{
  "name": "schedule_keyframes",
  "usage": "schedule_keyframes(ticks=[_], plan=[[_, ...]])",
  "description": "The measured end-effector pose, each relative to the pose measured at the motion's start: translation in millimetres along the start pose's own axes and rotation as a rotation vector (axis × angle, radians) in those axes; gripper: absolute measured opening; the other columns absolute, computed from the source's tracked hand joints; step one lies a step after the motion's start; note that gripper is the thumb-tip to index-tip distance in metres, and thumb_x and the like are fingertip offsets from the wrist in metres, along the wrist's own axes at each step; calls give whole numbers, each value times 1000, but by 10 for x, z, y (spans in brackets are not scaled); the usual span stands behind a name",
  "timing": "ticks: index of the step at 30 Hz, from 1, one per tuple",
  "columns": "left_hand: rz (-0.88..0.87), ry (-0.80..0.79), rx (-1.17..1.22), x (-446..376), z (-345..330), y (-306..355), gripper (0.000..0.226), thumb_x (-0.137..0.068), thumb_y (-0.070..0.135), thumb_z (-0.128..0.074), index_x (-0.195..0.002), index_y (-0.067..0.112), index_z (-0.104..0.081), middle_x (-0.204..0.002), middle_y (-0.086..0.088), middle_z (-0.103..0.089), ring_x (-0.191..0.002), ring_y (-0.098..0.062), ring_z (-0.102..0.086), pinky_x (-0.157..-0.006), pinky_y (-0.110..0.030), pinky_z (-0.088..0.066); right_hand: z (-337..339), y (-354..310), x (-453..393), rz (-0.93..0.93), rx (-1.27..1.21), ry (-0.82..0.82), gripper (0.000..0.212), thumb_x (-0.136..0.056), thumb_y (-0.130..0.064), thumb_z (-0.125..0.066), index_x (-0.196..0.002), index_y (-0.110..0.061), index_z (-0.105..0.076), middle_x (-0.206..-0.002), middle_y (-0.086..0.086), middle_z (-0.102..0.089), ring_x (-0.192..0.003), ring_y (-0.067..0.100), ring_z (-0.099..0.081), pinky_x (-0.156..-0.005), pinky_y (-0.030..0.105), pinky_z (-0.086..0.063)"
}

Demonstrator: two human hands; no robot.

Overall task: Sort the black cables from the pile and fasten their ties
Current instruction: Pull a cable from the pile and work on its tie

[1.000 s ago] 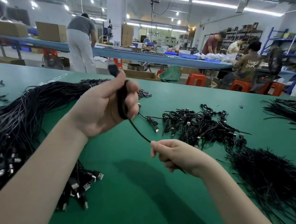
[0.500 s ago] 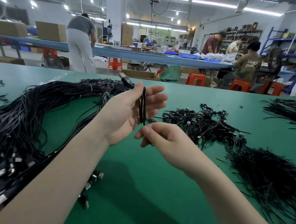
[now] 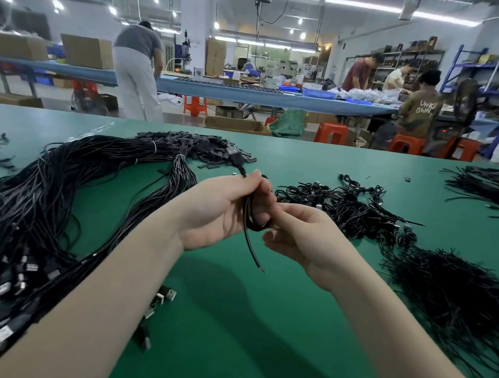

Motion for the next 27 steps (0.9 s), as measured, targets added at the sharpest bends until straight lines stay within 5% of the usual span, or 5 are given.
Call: schedule_keyframes(ticks=[4, 7, 15, 21, 27], plan=[[-25, 114, -282, 3, 172, 21, 31, -99, 33, -44, -81, 19, -65, -73, 6, -65, -63, -5, -60, -71, -28, -47, 80, -54, -35, 70, 112, 50, 17, -95, -20, -58, -85, -22, -71, -62, -11, -66, -53, 7, -53, -65, 21, -54], [-56, 50, -83, -37, 33, -36, 35, -96, 31, -47, -77, 17, -73, -100, -1, -68, -86, -16, -62, -98, -42, -45, 25, -73, -35, 124, 211, 16, 22, -98, -18, -53, -86, -25, -70, -67, -12, -64, -51, 5, -49, -63, 20, -52], [-147, 84, -201, -62, 12, -14, 31, -99, 33, -43, -87, 15, -64, -80, 4, -68, -78, -12, -60, -81, -28, -49, -217, -44, 65, 54, 113, -212, 36, -91, -45, -52, -91, -11, -64, -78, 2, -51, -66, 13, -49, -76, 34, -52], [-188, 152, -402, -105, 64, -58, 32, -100, 36, -43, -85, 18, -65, -83, 9, -71, -70, -2, -63, -60, -15, -49, -226, -224, 80, 319, 896, -53, 37, -99, -39, -43, -76, -11, -46, -63, -1, -46, -54, 14, -42, -48, 25, -34], [78, 132, -355, -144, 141, -410, 32, -99, 42, -44, -101, 23, -70, -105, 5, -73, -92, -10, -68, -86, -27, -52, 26, 43, -64, 243, 1200, 171, 29, -102, -38, -23, -88, -18, -38, -83, 1, -51, -77, 31, -53, -67, 37, -42]])
Point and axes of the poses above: each hand's wrist, its own x-axis away from the middle knuckle, its own z-axis out of the back of the hand, y = z × x, the point moved 10 cm from there along -x, towards the middle knuckle
